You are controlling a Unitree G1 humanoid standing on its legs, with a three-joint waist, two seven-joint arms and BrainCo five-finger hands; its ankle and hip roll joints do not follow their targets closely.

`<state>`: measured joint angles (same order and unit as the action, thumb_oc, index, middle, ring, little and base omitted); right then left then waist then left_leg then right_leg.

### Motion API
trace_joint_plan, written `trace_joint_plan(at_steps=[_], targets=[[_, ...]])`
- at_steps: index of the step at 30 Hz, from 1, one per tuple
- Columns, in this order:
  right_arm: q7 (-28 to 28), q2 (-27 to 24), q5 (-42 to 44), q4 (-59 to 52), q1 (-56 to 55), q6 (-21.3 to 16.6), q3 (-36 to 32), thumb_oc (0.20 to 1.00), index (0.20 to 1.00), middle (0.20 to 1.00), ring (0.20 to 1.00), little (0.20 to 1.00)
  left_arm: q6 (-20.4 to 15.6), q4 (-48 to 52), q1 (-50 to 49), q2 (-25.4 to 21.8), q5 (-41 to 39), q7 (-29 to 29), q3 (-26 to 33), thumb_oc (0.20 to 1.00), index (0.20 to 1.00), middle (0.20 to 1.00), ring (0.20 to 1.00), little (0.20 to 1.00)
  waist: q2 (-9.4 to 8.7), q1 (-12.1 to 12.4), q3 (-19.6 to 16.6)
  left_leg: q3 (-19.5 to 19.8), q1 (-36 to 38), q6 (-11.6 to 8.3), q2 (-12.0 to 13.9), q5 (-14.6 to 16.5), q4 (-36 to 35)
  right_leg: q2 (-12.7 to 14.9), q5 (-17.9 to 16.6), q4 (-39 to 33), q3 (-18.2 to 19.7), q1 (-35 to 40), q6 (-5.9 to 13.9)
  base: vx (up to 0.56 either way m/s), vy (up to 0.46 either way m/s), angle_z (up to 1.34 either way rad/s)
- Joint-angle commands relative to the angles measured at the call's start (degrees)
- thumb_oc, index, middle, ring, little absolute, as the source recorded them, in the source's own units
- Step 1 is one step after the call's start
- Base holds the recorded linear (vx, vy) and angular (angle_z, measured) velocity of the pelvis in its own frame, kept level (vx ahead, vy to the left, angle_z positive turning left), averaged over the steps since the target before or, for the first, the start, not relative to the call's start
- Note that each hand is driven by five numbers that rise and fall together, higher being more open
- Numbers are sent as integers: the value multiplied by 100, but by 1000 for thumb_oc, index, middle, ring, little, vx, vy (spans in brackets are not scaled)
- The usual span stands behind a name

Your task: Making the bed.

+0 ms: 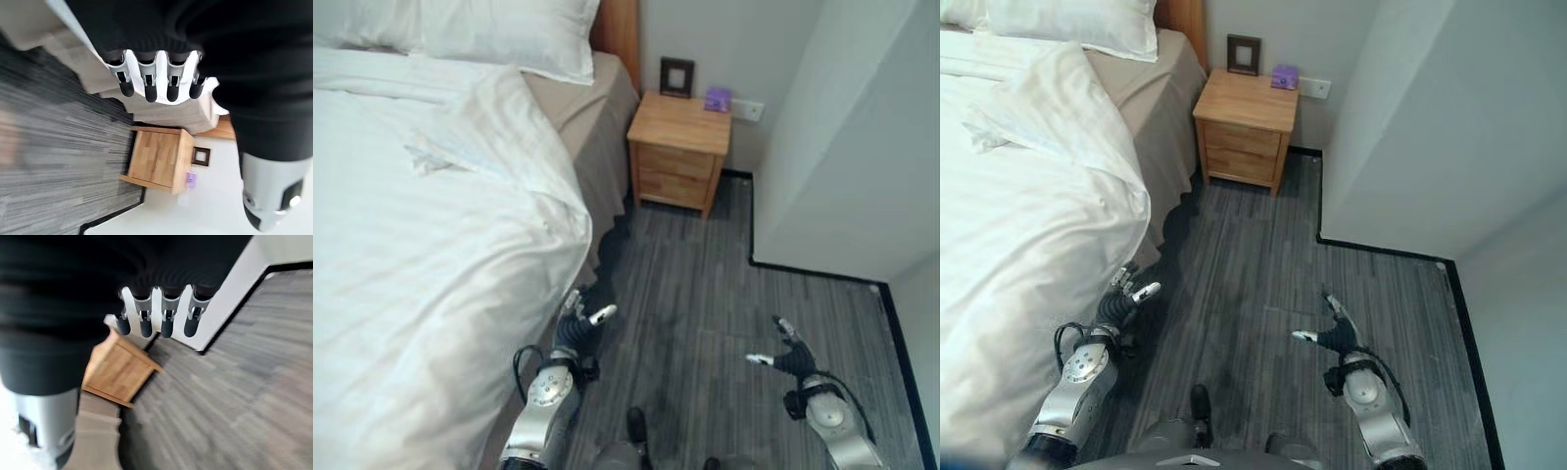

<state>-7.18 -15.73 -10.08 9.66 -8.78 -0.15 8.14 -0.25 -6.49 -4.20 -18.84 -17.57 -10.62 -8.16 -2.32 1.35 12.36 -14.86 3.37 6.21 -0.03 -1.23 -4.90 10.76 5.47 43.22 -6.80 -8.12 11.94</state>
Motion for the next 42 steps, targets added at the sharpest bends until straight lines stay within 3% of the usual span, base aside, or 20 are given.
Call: trace_joint_plan(at_steps=[1,3,4,5,7,12,19,20,25,27,28,29,30,31,34,37,38,39,40,42], targets=[[-199,-71,226,-253,242,-241,-126,1000,1000,1000,1000,1000,-241,454,-57,-176,252,8,103,1000,1000,1000,1000,1000,108,-70,144,16,-69,-663,513,-140,-10,91,-1113,-1173,-367,428,-174,248,42,2],[-195,-64,346,-298,202,-236,-189,1000,1000,1000,1000,1000,-257,458,-43,-204,222,38,112,1000,1000,1000,1000,1000,109,-166,209,108,12,-758,528,-100,-10,85,-804,-1874,-466,362,-260,257,-72,14],[-225,-60,464,-280,160,-257,-261,1000,1000,1000,1000,1000,-283,404,-41,-186,169,61,111,1000,1000,1000,1000,1000,78,-277,223,253,84,-837,506,-37,-10,-204,-517,-2968,-207,410,-295,248,-99,36],[-225,-61,465,-279,163,-257,-261,1000,1000,1000,1000,1000,-284,403,-39,-186,169,61,112,1000,1000,1000,1000,1000,87,-278,219,255,72,-840,519,-47,-10,-219,-550,-3010,-214,418,-302,252,-117,49],[-269,-29,511,-284,-2,-240,-317,1000,1000,1000,1000,1000,-245,312,-70,-175,195,65,138,1000,1000,1000,1000,1000,-9,-313,143,387,161,-908,474,87,-10,-326,-622,-4074,97,618,-312,218,-130,53],[-203,-121,398,-292,-10,-251,-280,1000,1000,1000,1000,1000,-298,314,-167,-2,206,162,148,1000,1000,1000,1000,1000,-10,-258,-53,428,322,-961,495,107,-10,-317,-778,-4506,-121,1066,-320,156,-84,32],[-109,-207,463,-313,-111,-210,-328,1000,1000,1000,1000,1000,-225,375,-406,94,64,263,168,1000,1000,1000,1000,1000,63,-257,-177,512,421,-1056,581,130,-10,-320,-703,-4822,-290,1493,-385,86,-49,9],[119,206,2041,1677,587,145,240,1000,1000,1000,1000,1000,84,-973,-673,501,-372,151,253,1000,1000,1000,1000,1000,-92,-58,-259,486,63,-734,274,455,437,-714,-56,-4053,-25,1469,-661,0,0,0],[41,-3,1802,1119,742,160,163,1000,1000,1000,1000,1000,86,-707,-551,424,-91,-48,400,1000,1000,1000,1000,1000,-112,-24,-400,493,117,-702,225,472,398,-625,-178,-4260,-76,1547,-629,7,16,-15],[10,-163,1556,711,816,156,102,1000,1000,1000,1000,1000,95,-598,-438,364,-39,-129,441,1000,1000,1000,1000,1000,-121,-18,-429,510,151,-671,209,507,402,-580,-160,-4032,-129,1472,-603,-23,53,3],[14,-229,1439,309,933,24,37,1000,1000,1000,1000,1000,36,-408,-343,273,18,-215,477,1000,1000,1000,1000,1000,-85,-32,-339,563,287,-550,179,518,289,-469,-569,-2578,-215,887,-375,-55,77,4],[15,-229,1439,308,935,25,36,1000,1000,1000,1000,1000,37,-407,-340,272,18,-216,478,1000,1000,1000,1000,1000,-85,-26,-358,556,260,-551,181,504,286,-472,-583,-2579,-208,856,-377,-68,119,-3],[-46,-282,1358,170,1001,-9,14,1000,1000,1000,1000,1000,22,-323,-297,249,12,-238,497,1000,1000,1000,1000,1000,-53,-47,-300,545,373,-504,157,494,170,-371,-985,-2045,-224,572,-229,-19,133,-4],[-122,-293,1288,-65,1162,-96,10,1000,1000,1000,1000,1000,-54,-154,-136,210,-44,-341,536,1000,1000,1000,1000,1000,139,-141,-109,548,629,-441,247,494,42,-199,-1447,-1165,-299,148,-119,-16,132,2],[-144,-319,1248,-221,1203,-134,-72,1000,1000,1000,1000,1000,-144,-24,-21,141,-45,-391,602,1000,1000,1000,1000,1000,218,-247,-85,652,779,-494,318,550,-10,-104,-1168,-1119,-458,-190,-198,155,41,21],[-120,-365,1276,-461,1164,-163,-134,1000,1000,1000,1000,1000,-216,256,33,88,-125,-353,705,1000,1000,1000,1000,1000,181,-366,-96,735,930,-665,380,696,-10,-58,-882,-2189,-671,-346,-325,300,-103,44],[-109,-385,1301,-513,1152,-185,-139,1000,1000,1000,1000,1000,-237,333,43,86,-168,-320,723,1000,1000,1000,1000,1000,155,-410,-85,774,1028,-744,420,753,-10,-90,-857,-2874,-685,-315,-363,514,-282,56],[-113,-401,1283,-574,1087,-222,-149,1000,1000,1000,1000,1000,-264,387,121,69,-191,-304,792,1000,1000,1000,1000,1000,70,-519,-95,931,1195,-927,486,858,-10,-266,-973,-4023,-393,-303,-352,566,-323,37],[-127,-392,1261,-603,1047,-228,-167,1000,1000,1000,1000,1000,-262,409,167,54,-172,-299,794,1000,1000,1000,1000,1000,81,-561,-82,1007,1310,-1010,611,931,-10,-352,-1045,-4357,-123,-292,-336,593,-343,42],[-157,-386,1212,-576,1012,-215,-182,1000,1000,1000,1000,1000,-274,428,171,38,-144,-289,816,1000,1000,1000,1000,1000,66,-577,-91,1052,1431,-1073,684,988,-10,-310,-1122,-4355,-33,-358,-290,308,-185,48]])
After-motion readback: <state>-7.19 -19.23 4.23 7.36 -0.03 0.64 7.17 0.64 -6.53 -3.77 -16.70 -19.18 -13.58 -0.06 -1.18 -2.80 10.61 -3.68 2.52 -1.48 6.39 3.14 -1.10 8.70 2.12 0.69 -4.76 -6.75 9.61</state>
